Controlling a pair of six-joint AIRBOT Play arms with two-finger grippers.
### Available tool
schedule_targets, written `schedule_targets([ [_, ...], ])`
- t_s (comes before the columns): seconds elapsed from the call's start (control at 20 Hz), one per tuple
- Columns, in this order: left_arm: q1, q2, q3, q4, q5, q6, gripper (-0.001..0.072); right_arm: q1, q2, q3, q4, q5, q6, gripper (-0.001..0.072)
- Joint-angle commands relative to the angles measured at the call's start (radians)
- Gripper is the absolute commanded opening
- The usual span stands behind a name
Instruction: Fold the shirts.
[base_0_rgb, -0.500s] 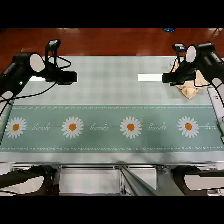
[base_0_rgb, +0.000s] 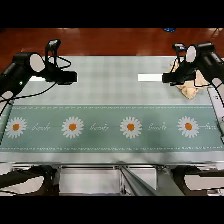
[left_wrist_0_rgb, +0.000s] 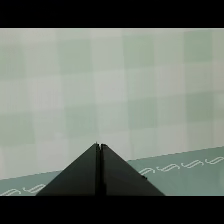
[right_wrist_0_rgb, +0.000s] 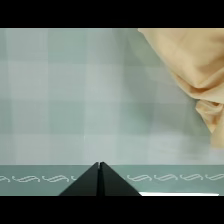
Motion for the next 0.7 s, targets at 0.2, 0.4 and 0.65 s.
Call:
schedule_targets([
  [0.2,0.0,-0.001,0.0,0.0,0.0,0.0,0.0015,0.001,-0.001,0.0,0.0,0.0,0.0,0.0026],
  [0.4,0.0,-0.001,0.0,0.0,0.0,0.0,0.0015,0.001,-0.001,0.0,0.0,0.0,0.0,0.0026],
  [0.65,0.003,-0.003,-0.002,0.007,0.074,0.0,0.0044,0.001,-0.001,0.0,-0.116,-0.2,0.002,0.0221],
])
